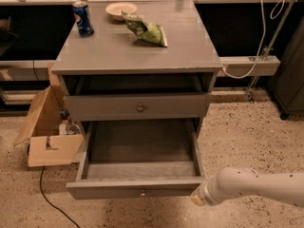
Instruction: Close middle drawer
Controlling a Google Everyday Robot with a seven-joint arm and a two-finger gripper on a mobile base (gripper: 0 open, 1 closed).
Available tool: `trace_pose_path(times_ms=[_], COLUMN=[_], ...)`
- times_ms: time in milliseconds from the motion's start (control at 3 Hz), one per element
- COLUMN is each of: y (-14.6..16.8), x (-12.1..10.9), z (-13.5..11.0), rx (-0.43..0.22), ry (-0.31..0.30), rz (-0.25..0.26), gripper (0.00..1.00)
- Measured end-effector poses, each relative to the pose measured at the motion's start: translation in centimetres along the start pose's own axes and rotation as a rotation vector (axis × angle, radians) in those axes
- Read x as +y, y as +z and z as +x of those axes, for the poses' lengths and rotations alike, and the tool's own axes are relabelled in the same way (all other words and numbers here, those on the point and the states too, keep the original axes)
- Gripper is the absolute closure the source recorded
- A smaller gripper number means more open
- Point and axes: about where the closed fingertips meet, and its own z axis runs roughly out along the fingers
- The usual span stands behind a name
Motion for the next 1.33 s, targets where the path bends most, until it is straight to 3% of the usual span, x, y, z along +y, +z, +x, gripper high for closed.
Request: trace_pose_path(times_ms=[333,1000,1333], y=[0.7,2.9,2.6], x=[0.2,0.7,-0.2], z=[0.7,-1.6,-3.1], rx=[-0.048,-0.18,-0.279], ry=[-0.034,-0.27,-0.38], rz=[-0.012,-0.074,-0.041], gripper=[1.0,1.0,1.0])
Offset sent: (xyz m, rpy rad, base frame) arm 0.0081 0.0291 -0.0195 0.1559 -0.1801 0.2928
